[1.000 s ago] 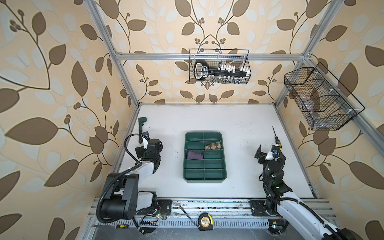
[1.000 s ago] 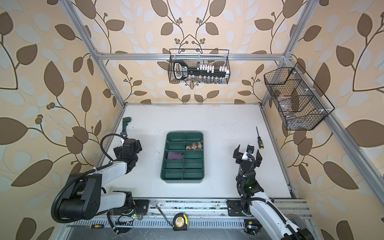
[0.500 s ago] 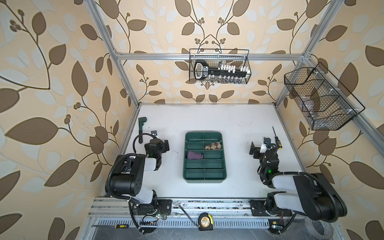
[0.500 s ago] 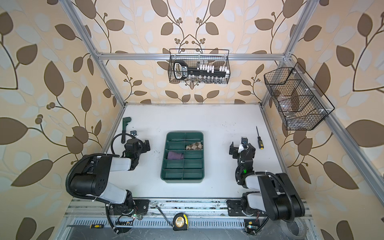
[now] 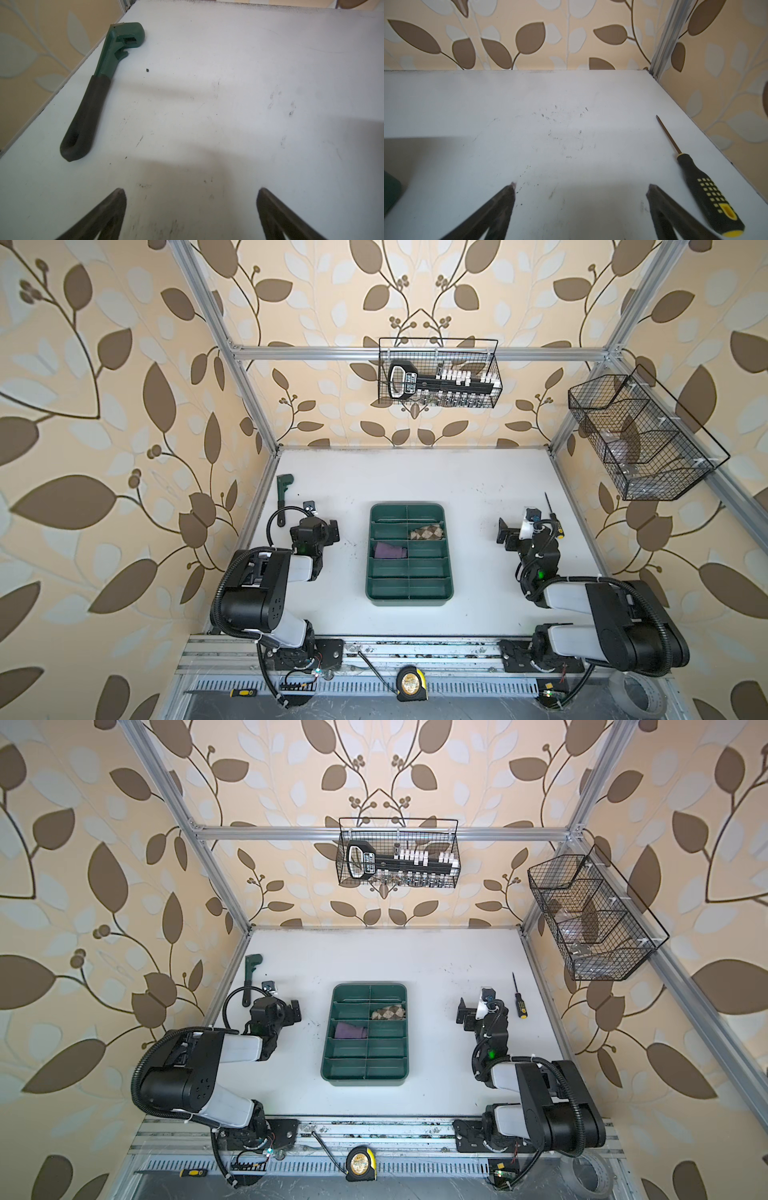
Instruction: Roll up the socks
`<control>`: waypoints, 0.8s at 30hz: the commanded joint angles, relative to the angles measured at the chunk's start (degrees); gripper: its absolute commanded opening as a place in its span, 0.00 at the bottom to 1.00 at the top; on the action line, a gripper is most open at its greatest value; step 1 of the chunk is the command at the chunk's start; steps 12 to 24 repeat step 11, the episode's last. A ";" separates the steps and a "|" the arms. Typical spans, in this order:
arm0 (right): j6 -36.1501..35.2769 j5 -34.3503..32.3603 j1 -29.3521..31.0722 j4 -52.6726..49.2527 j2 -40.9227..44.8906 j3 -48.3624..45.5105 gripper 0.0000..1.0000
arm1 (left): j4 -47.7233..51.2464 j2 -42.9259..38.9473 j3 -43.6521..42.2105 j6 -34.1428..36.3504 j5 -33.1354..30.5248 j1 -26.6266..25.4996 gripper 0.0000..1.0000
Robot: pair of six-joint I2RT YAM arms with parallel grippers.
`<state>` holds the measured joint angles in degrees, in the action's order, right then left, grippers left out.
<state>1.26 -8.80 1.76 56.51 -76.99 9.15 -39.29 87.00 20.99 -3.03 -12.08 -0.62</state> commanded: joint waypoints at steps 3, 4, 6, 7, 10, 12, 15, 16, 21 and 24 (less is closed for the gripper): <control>-0.56 1.69 -0.24 -0.23 -0.52 2.18 1.00 | -2.83 -1.24 1.32 0.83 0.98 0.80 0.99; -0.39 2.47 -0.70 -0.65 -0.50 2.44 1.00 | -2.81 -1.24 1.35 0.84 1.00 0.80 0.99; -0.37 2.49 -0.75 -0.61 -0.54 2.41 1.00 | -2.81 -1.22 1.38 0.85 0.98 0.80 0.99; -0.48 2.22 -0.62 -0.42 -0.53 2.28 1.00 | -2.81 -1.22 1.37 0.87 0.96 0.80 0.99; -0.72 1.36 -0.10 0.69 0.04 1.45 1.00 | -2.81 -1.13 1.37 0.83 1.00 0.80 0.99; -0.68 1.54 -0.11 0.73 -0.08 1.53 1.00 | -2.73 -1.13 1.41 0.83 0.97 0.80 0.99; -0.68 1.54 -0.11 0.73 -0.08 1.53 1.00 | -2.73 -1.13 1.41 0.83 0.97 0.80 0.99; -0.68 1.54 -0.11 0.73 -0.08 1.53 1.00 | -2.73 -1.13 1.41 0.83 0.97 0.80 0.99; -0.68 1.54 -0.11 0.73 -0.08 1.53 1.00 | -2.73 -1.13 1.41 0.83 0.97 0.80 0.99; -0.68 1.54 -0.11 0.73 -0.08 1.53 1.00 | -2.73 -1.13 1.41 0.83 0.97 0.80 0.99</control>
